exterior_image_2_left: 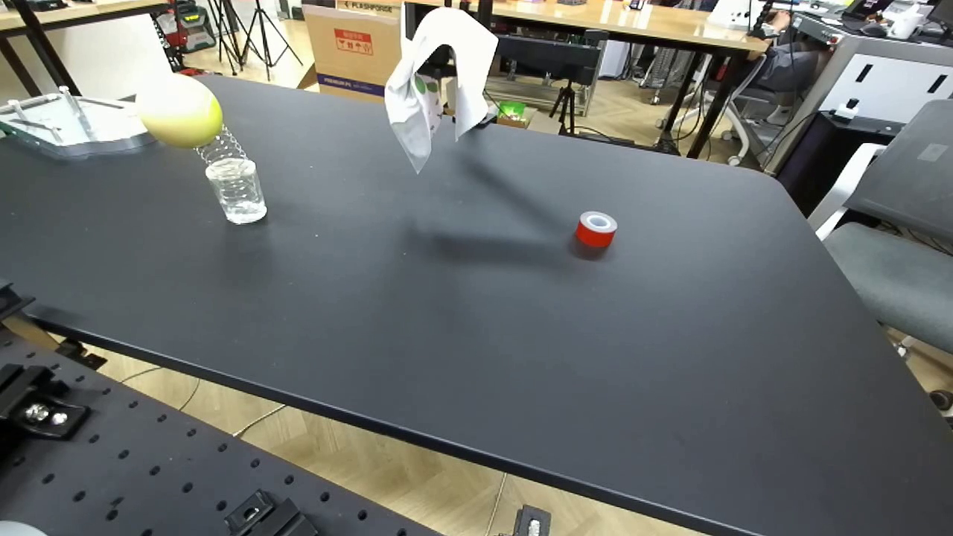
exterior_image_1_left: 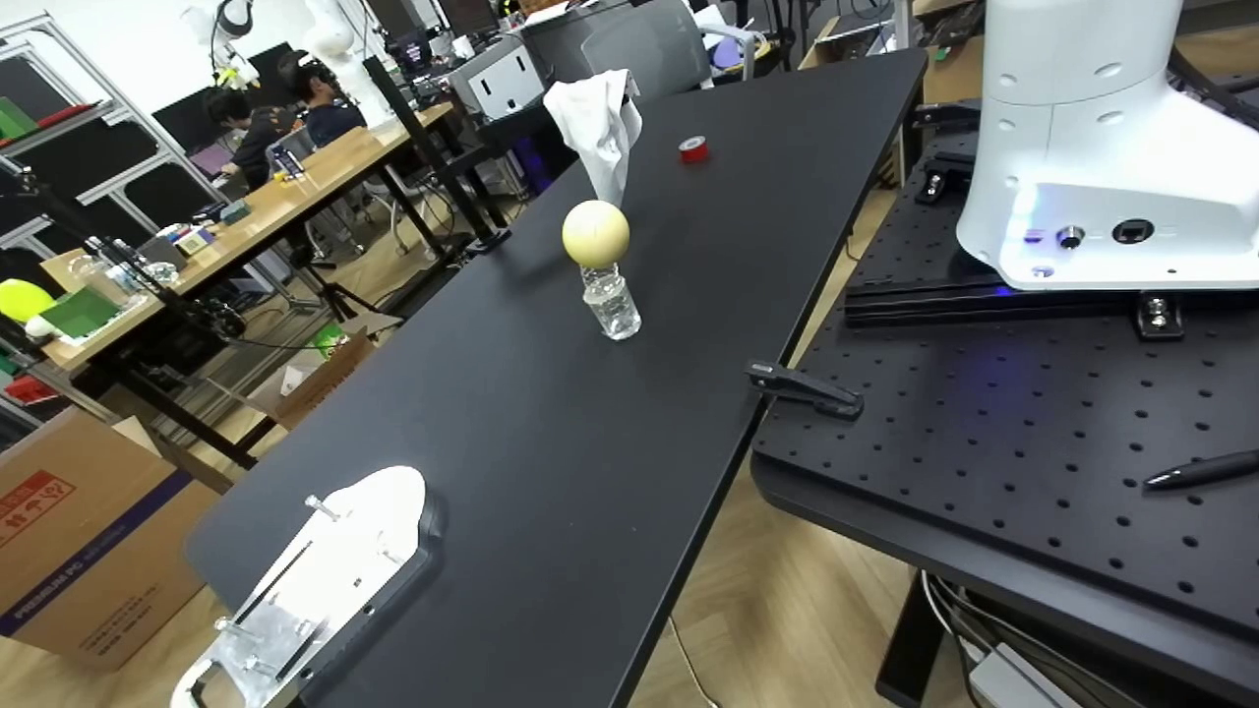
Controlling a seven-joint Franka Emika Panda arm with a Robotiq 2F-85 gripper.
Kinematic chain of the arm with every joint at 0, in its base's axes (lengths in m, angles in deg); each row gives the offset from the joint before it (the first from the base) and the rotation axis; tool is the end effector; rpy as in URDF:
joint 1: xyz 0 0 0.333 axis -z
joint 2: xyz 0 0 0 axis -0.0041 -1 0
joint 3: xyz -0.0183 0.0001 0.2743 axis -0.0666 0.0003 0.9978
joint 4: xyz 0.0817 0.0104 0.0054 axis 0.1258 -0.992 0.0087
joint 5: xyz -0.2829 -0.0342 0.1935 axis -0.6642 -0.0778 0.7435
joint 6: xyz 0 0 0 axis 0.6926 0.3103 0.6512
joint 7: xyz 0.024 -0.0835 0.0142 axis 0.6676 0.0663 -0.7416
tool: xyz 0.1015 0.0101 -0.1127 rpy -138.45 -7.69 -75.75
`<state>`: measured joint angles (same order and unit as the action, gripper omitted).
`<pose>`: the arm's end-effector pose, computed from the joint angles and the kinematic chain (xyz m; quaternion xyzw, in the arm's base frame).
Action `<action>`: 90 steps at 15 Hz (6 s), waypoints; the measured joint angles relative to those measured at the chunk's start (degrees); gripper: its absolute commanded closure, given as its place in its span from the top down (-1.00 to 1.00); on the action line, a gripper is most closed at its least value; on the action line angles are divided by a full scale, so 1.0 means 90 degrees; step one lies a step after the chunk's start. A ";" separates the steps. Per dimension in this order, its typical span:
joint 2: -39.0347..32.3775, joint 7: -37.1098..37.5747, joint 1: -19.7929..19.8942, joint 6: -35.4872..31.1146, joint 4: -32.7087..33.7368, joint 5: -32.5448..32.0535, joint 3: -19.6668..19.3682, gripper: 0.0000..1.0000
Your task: Take the cloth on the object and put it on the table
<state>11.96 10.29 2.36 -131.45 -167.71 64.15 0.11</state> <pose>0.4754 0.0307 0.4450 0.9809 -0.0018 0.1722 0.0907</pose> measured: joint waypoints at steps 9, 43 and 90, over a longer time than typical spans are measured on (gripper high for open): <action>-0.1162 -0.0026 0.0016 -0.0237 0.0538 0.0048 -0.0407 1.00; -0.2451 -0.1955 -0.0137 -0.0501 0.0639 0.0398 -0.0652 -0.87; -0.0038 -0.0733 0.0474 -0.1892 -0.0731 0.1022 -0.1128 -0.99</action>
<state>11.62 3.69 6.63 -148.47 -174.29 73.35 -10.05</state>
